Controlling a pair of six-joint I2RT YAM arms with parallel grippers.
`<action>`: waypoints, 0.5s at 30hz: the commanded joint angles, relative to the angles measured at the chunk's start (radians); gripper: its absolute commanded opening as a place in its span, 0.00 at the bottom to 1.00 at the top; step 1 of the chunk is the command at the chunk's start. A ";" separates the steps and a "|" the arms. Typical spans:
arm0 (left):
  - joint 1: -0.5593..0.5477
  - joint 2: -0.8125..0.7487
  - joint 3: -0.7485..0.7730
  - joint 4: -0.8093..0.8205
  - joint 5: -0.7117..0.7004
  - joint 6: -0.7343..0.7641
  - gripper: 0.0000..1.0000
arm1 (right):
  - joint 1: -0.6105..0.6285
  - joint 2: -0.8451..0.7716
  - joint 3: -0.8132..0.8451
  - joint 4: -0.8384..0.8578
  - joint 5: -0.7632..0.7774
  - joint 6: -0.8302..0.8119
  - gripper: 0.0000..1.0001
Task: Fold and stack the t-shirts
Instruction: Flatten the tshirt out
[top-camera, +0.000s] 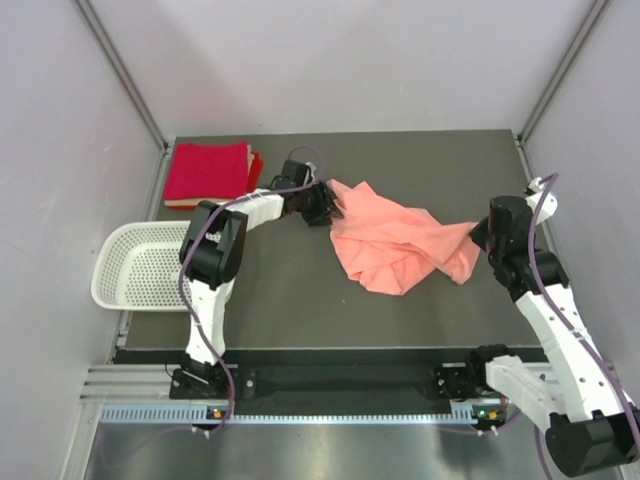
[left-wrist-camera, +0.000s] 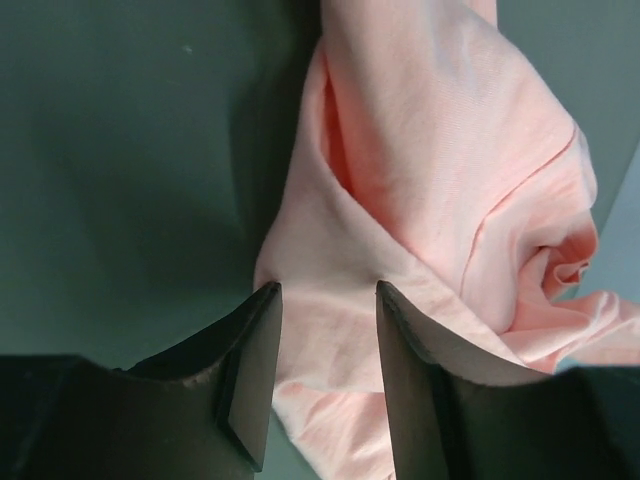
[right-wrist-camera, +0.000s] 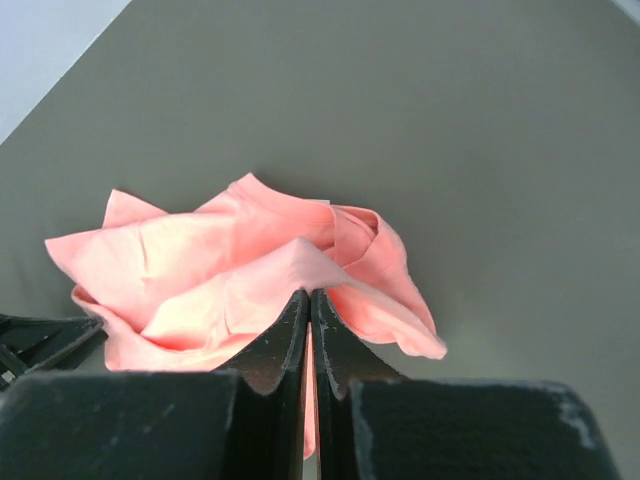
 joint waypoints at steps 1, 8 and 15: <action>0.004 -0.129 -0.005 -0.008 -0.087 0.051 0.50 | -0.013 -0.020 0.048 0.044 -0.023 -0.013 0.00; 0.004 -0.102 -0.048 0.033 -0.050 0.073 0.50 | -0.014 -0.039 0.036 0.033 -0.028 -0.018 0.00; 0.004 -0.050 -0.059 0.109 -0.058 0.099 0.50 | -0.014 -0.042 0.041 0.050 -0.041 -0.041 0.00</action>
